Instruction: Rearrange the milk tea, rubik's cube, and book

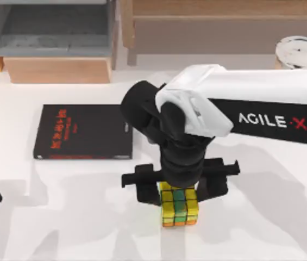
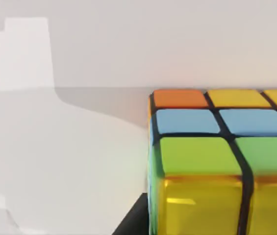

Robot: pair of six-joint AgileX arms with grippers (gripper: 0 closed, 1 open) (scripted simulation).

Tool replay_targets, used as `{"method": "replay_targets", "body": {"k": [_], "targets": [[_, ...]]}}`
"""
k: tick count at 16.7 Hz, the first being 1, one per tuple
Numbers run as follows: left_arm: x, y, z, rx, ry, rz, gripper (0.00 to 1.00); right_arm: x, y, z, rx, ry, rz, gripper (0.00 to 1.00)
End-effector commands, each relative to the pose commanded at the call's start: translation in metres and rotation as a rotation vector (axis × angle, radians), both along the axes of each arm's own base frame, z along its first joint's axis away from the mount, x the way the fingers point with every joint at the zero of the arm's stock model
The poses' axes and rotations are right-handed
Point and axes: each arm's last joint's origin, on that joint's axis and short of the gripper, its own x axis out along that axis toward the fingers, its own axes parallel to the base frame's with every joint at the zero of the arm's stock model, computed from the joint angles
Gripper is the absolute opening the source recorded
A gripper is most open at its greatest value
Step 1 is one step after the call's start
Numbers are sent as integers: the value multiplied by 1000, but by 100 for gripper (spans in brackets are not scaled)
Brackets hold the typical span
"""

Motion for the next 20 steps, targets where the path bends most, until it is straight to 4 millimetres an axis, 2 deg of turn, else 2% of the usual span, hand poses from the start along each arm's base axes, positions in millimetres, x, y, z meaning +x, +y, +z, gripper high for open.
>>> {"method": "replay_targets", "body": {"k": [6,12,17,20], "targets": [[0,0,0,0,0,0,100,1,-1,2,1,-1,-3,0],[0,0,0,0,0,0,100,1,-1,29,1,-2,-3,0],[0,0,0,0,0,0,100,1,0,29,0,1,-4,0],[0,0,0,0,0,0,100,12,-3,38,90,-36,15,0]]}}
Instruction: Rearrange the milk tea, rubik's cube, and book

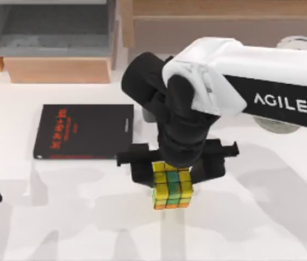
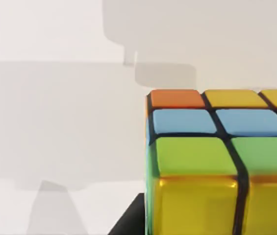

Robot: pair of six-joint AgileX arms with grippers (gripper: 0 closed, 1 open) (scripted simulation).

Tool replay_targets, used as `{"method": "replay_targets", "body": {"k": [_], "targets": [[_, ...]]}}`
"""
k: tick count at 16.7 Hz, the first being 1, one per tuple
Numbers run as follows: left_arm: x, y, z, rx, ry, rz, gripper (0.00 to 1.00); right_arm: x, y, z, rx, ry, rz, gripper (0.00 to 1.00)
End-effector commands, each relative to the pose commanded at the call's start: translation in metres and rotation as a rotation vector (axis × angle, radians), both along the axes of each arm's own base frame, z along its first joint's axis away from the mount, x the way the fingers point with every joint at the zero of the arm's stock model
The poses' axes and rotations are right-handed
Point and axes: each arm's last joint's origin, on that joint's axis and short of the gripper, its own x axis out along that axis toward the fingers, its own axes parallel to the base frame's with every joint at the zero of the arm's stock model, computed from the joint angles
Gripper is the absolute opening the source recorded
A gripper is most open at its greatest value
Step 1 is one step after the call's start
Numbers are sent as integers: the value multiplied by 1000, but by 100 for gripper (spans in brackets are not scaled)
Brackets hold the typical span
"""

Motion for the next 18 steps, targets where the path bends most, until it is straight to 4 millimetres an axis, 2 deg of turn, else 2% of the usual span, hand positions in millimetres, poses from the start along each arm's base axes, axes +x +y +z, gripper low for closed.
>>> {"method": "replay_targets", "body": {"k": [2,4,7,10,13,16,18], "targets": [[0,0,0,0,0,0,100,16,-8,18,122,-74,27,0],[0,0,0,0,0,0,100,36,-23,44,267,-205,66,0],[0,0,0,0,0,0,100,72,-66,97,461,-529,116,0],[0,0,0,0,0,0,100,93,-124,156,540,-922,141,0],[0,0,0,0,0,0,100,99,-204,202,447,-1259,91,0],[0,0,0,0,0,0,100,97,-279,220,257,-1453,-11,0],[0,0,0,0,0,0,100,94,-316,219,141,-1503,-77,0]]}}
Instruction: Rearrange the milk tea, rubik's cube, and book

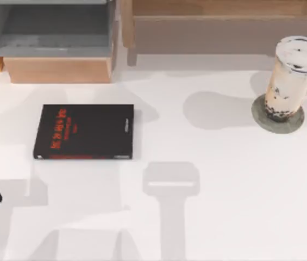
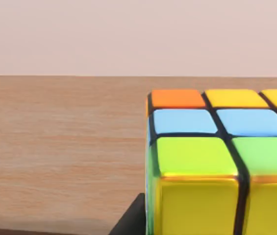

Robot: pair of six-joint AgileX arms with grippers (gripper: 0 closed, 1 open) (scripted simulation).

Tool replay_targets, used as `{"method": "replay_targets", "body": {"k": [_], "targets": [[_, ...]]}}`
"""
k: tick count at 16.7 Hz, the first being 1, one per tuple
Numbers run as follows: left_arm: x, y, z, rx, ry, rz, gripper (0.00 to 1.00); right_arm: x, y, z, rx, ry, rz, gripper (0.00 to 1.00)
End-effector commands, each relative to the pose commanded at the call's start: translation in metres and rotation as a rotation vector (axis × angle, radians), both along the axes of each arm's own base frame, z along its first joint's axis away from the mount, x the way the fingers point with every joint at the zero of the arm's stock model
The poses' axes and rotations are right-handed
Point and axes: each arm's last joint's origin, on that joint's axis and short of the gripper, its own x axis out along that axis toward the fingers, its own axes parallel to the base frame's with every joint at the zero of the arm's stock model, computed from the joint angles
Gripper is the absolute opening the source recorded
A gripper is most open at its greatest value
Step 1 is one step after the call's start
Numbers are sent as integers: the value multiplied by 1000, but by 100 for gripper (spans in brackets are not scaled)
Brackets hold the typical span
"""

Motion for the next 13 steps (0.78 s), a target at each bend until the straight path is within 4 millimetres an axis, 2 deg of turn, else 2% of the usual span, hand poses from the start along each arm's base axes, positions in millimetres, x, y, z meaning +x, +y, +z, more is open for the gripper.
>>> {"method": "replay_targets", "body": {"k": [2,4,10,13], "targets": [[0,0,0,0,0,0,100,-4,-24,-4,-22,-11,-87,0],[0,0,0,0,0,0,100,-8,-35,-5,-32,-17,-133,0],[0,0,0,0,0,0,100,-6,-35,-6,-33,-15,-135,0],[0,0,0,0,0,0,100,7,-36,3,-63,-88,-175,0]]}}
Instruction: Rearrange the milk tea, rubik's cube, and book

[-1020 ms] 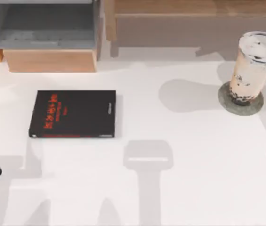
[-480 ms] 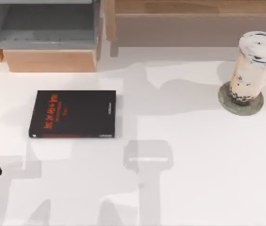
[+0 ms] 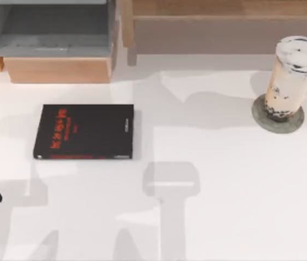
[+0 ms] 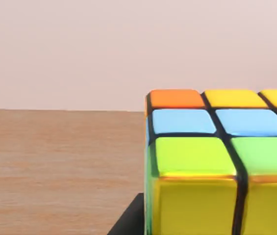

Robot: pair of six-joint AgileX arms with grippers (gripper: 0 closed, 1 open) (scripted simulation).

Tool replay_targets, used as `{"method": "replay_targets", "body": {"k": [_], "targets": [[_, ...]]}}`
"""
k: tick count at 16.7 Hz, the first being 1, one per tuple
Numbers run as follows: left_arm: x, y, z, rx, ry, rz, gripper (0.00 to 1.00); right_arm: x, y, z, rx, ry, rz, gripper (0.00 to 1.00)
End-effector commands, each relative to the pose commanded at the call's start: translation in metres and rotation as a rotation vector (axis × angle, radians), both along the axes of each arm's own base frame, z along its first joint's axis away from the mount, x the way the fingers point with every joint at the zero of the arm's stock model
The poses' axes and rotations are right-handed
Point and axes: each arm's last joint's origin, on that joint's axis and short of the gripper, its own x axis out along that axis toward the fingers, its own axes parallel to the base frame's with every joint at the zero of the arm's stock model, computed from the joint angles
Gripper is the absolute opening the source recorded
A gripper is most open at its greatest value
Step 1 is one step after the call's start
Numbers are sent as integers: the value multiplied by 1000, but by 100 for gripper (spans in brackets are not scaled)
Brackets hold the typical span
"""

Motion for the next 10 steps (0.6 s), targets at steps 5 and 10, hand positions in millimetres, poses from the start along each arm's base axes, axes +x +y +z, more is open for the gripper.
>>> {"method": "replay_targets", "body": {"k": [5,10], "targets": [[0,0,0,0,0,0,100,50,2,17,-3,-88,-7,0],[0,0,0,0,0,0,100,81,1,-4,29,51,34,0]]}}
